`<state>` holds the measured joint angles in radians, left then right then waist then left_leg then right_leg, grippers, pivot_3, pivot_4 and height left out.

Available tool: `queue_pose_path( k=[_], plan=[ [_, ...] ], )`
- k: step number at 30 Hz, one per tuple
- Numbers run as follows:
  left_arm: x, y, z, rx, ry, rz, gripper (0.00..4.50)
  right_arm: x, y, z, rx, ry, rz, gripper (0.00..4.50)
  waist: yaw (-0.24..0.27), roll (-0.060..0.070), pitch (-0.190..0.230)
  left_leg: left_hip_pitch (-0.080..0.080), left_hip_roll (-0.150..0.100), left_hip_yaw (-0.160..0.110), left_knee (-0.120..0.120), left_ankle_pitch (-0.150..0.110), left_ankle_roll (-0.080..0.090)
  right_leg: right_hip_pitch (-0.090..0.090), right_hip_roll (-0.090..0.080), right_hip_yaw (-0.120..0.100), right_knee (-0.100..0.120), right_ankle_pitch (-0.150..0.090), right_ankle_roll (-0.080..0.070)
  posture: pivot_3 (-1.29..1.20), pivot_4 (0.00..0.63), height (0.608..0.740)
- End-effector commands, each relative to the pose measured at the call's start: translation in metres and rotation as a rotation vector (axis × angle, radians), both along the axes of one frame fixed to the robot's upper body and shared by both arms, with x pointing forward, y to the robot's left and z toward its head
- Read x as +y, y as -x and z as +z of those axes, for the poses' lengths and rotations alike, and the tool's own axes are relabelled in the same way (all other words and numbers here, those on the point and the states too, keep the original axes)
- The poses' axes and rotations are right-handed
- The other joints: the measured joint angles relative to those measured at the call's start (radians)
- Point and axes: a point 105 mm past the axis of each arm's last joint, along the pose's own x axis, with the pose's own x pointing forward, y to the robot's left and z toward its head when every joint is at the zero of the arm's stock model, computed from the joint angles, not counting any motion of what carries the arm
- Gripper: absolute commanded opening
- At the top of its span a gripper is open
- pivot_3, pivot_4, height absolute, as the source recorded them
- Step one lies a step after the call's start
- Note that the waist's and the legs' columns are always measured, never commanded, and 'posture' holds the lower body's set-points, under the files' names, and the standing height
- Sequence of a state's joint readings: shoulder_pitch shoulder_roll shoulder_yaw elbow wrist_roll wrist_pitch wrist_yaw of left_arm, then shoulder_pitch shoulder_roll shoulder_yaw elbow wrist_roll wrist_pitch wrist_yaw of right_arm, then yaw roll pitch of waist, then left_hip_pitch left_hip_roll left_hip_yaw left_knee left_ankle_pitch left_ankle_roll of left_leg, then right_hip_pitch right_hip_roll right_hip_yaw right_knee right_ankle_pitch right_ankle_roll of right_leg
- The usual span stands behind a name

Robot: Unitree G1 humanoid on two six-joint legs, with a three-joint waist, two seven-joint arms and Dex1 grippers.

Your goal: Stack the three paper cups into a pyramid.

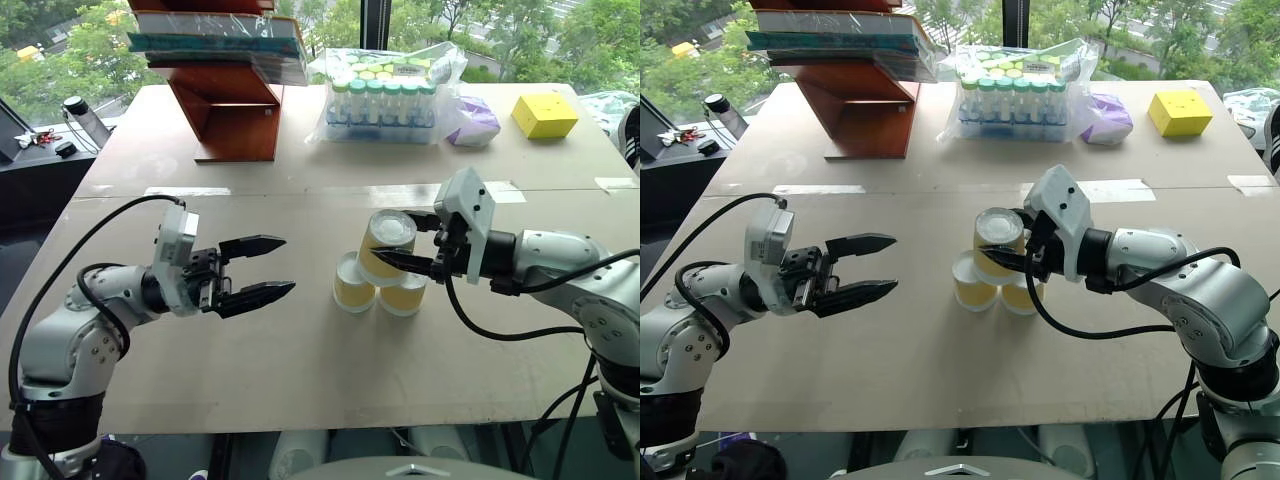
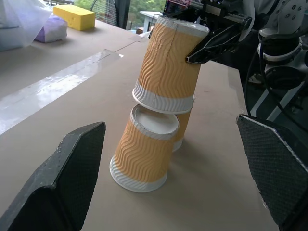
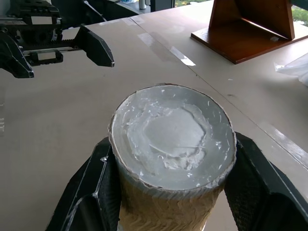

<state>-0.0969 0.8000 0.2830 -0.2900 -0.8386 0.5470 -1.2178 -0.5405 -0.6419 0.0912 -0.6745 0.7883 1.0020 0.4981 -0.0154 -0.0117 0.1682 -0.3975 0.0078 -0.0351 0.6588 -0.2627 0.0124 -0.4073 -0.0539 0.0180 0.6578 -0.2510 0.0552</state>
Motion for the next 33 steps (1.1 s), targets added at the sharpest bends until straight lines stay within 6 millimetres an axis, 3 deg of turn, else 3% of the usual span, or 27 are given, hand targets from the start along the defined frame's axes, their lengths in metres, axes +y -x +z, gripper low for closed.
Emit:
queue_pose_path(
  k=[1,5,10,16,23,33],
  plan=[
    [0.006,0.004,0.006,-0.044,-0.004,0.005,4.50,0.003,0.003,0.008,-0.025,0.014,0.035,2.12,0.000,0.000,0.000,0.000,0.000,0.000,0.000,0.000,0.000,0.000,0.000,0.000,0.000,0.000,0.000,0.00,0.150,0.740],
    [0.005,0.005,0.004,-0.042,-0.002,0.002,4.50,0.005,0.006,0.012,-0.018,0.024,0.056,2.12,0.000,0.000,0.000,0.000,0.000,0.000,0.000,0.000,0.000,0.000,0.000,0.000,0.000,0.000,0.000,0.00,0.150,0.740],
    [0.004,0.006,0.007,-0.043,0.005,-0.017,4.50,0.001,0.008,0.016,-0.021,0.036,0.068,4.45,0.001,0.000,0.000,0.000,0.000,0.000,0.000,0.000,0.000,0.000,0.000,0.000,0.000,0.000,0.000,0.00,0.150,0.740],
    [0.007,0.004,0.008,-0.042,0.006,-0.023,4.50,-0.010,0.011,0.025,-0.105,0.046,0.048,4.45,0.001,0.000,0.000,0.000,0.000,0.000,0.000,0.000,0.000,0.000,0.000,0.000,0.000,0.000,0.000,0.00,0.150,0.740],
    [0.008,0.005,0.008,-0.024,0.035,-0.030,4.50,-0.044,0.026,0.033,-0.178,0.015,-0.011,4.45,0.003,-0.001,0.000,-0.001,0.000,0.000,0.000,0.000,0.000,0.000,0.000,0.000,0.000,0.000,0.000,0.00,0.150,0.740],
    [0.012,0.000,0.029,-0.057,0.117,-0.050,4.50,-0.101,0.050,0.012,-0.073,-0.045,-0.143,4.45,0.001,-0.002,-0.001,0.000,-0.001,0.001,0.000,0.000,0.000,0.000,0.000,0.000,0.000,0.000,0.000,0.00,0.150,0.740]
  ],
)
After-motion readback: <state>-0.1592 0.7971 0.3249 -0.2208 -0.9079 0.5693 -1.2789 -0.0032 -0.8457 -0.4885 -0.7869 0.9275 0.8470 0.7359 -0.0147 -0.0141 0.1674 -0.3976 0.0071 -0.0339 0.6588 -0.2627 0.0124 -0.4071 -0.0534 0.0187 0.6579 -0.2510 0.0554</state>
